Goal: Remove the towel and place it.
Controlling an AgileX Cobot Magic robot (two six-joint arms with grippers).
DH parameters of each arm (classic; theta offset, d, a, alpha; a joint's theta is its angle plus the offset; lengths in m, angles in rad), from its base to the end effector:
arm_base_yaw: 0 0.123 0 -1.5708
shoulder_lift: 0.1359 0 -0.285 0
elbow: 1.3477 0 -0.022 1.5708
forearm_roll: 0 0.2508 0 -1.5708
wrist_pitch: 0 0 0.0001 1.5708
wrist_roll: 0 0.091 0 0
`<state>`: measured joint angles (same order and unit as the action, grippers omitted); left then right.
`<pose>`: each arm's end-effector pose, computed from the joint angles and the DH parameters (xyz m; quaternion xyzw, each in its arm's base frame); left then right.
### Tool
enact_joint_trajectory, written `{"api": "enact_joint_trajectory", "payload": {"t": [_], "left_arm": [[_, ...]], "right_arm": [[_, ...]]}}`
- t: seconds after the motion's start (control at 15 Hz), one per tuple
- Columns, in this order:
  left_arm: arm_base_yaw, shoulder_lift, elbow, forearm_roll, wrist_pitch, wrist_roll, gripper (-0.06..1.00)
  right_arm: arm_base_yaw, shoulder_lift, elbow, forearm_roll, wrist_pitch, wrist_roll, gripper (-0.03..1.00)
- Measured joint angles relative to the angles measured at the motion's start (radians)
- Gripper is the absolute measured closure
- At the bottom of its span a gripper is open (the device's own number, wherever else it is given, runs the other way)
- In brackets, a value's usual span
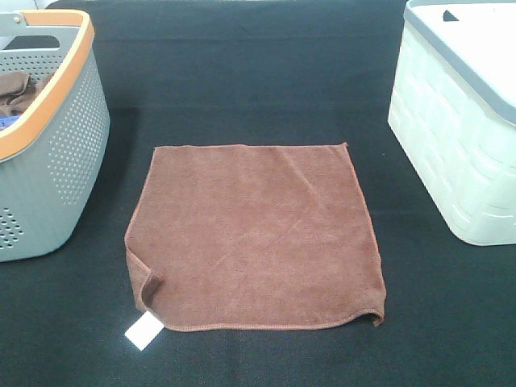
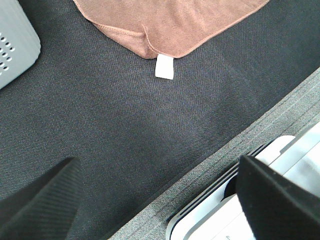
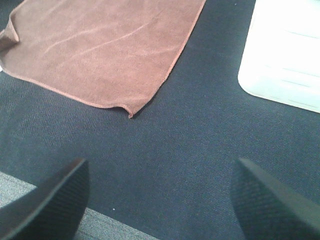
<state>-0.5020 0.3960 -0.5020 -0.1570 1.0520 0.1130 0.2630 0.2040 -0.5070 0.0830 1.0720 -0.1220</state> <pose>0.0427 -0.0375 0.2693 0.2707 0.8944 -0.1431 0.3259 0.0228 0.0130 0.2766 -0.1704 0.8858 0.0716 0.4256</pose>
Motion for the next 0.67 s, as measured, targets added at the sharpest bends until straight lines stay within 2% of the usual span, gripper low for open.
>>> {"api": "enact_joint_trajectory", "payload": {"t": [0.27, 0.67], "left_arm": [[0.0, 0.0, 0.0, 0.017, 0.0, 0.054, 0.15], [0.0, 0.0, 0.0, 0.018, 0.0, 0.057, 0.15]], "right_arm": [[0.0, 0.0, 0.002, 0.0, -0.001, 0.004, 0.23], [0.0, 0.0, 0.002, 0.0, -0.001, 0.004, 0.23]]}}
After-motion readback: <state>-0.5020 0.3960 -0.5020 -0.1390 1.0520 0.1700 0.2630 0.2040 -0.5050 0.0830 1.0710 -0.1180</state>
